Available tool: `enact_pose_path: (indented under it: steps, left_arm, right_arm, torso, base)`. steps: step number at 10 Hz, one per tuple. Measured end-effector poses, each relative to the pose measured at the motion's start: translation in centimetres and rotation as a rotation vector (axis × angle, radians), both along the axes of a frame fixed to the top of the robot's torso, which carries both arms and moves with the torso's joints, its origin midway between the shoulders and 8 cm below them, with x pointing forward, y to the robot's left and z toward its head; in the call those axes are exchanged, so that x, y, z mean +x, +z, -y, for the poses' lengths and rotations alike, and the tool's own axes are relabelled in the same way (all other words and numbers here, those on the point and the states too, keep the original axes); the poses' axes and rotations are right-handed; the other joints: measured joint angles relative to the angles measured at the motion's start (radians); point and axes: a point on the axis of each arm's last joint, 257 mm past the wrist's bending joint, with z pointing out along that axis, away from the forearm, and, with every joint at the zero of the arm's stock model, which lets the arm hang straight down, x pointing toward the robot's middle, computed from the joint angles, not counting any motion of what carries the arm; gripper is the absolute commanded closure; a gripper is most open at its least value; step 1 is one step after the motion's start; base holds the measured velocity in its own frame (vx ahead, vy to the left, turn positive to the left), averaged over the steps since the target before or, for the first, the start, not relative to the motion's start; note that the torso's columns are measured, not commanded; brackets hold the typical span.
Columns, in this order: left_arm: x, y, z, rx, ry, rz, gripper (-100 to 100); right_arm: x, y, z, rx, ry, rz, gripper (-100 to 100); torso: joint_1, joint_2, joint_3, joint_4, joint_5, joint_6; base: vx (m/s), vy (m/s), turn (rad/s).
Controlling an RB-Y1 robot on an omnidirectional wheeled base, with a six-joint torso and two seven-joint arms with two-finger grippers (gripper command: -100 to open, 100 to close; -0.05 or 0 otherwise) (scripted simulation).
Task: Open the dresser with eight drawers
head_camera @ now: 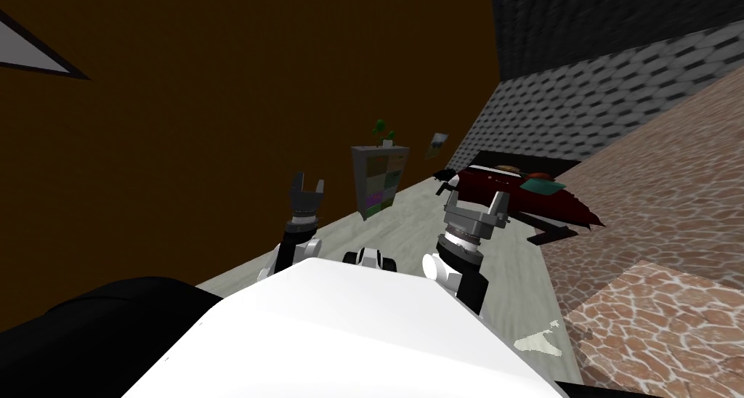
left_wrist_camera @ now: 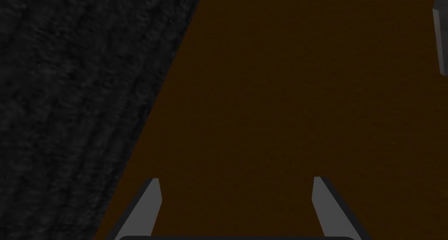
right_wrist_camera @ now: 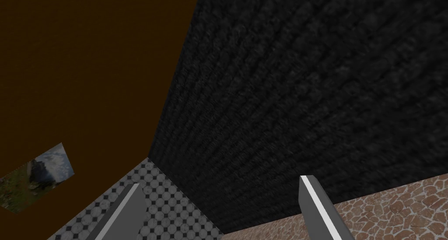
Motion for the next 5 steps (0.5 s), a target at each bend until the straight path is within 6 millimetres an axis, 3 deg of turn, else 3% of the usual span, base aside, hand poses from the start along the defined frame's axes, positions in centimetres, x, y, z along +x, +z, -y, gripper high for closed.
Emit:
enact_pose_path:
  steps: [5]
  left_arm:
    - [1.8,-2.4,-0.4,0.057,-0.016,-0.067,-100]
  right_arm:
    - [0.0,0.0,0.0,0.0,0.0,0.0,0]
  torso:
    - [-0.003,0.013,-0.025,0.014,-0.001,0.0]
  base:
    - [0.102,-0.095,0.043]
